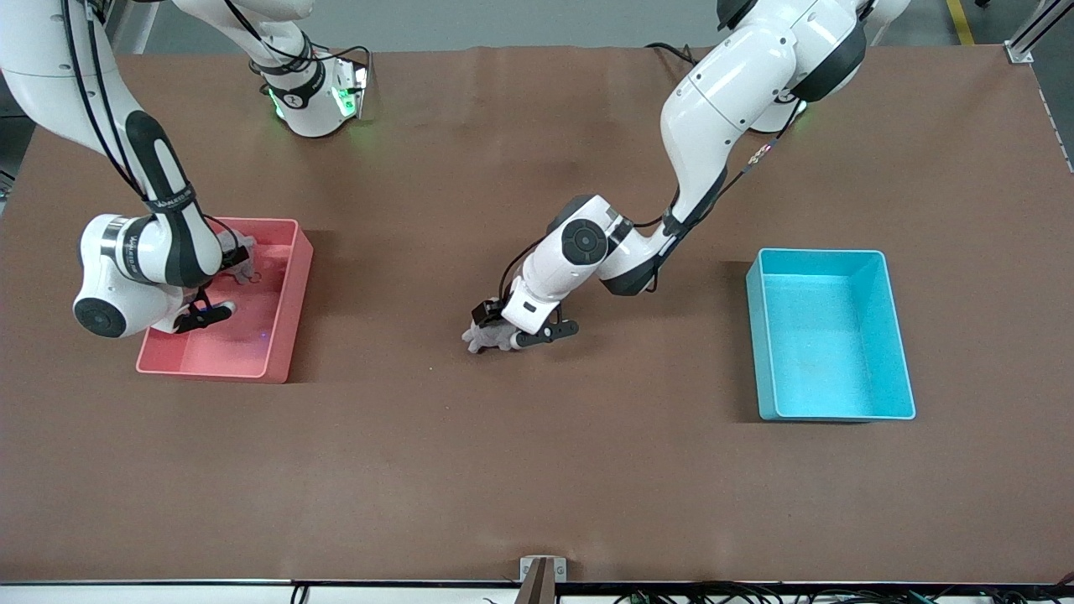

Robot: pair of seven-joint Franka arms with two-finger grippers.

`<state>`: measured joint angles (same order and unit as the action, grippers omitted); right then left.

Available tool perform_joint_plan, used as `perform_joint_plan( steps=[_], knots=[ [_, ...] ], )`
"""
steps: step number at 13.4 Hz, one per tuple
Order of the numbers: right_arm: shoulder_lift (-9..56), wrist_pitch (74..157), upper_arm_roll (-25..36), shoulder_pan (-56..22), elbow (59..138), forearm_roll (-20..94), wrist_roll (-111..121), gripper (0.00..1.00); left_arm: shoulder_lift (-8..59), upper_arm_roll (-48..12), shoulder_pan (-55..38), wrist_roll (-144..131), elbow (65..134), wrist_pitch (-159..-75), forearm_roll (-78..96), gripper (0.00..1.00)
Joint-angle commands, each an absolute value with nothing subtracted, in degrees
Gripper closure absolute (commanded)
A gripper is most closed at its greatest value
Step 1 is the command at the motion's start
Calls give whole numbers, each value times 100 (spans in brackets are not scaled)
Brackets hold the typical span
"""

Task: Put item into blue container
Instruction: 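Grasp the toy with the left gripper while the right gripper grasps the second toy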

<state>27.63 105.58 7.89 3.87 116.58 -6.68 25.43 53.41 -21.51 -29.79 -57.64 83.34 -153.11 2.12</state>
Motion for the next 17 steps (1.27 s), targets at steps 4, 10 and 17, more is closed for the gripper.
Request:
perform_joint_plan(
  steps=[4, 10, 17],
  knots=[
    [2689, 10424, 703, 615, 11795, -694, 2531, 0, 5362, -2136, -3067, -6142, 8200, -15354, 360, 70],
    [2689, 10257, 703, 659, 11804, -475, 2522, 0, 4643, -2109, -2884, -6196, 8358, -15250, 281, 88],
    [2689, 10239, 703, 642, 11786, -439, 2514, 82, 2543, -2109, -1672, -5392, 8868, -11898, 264, 92]
  ],
)
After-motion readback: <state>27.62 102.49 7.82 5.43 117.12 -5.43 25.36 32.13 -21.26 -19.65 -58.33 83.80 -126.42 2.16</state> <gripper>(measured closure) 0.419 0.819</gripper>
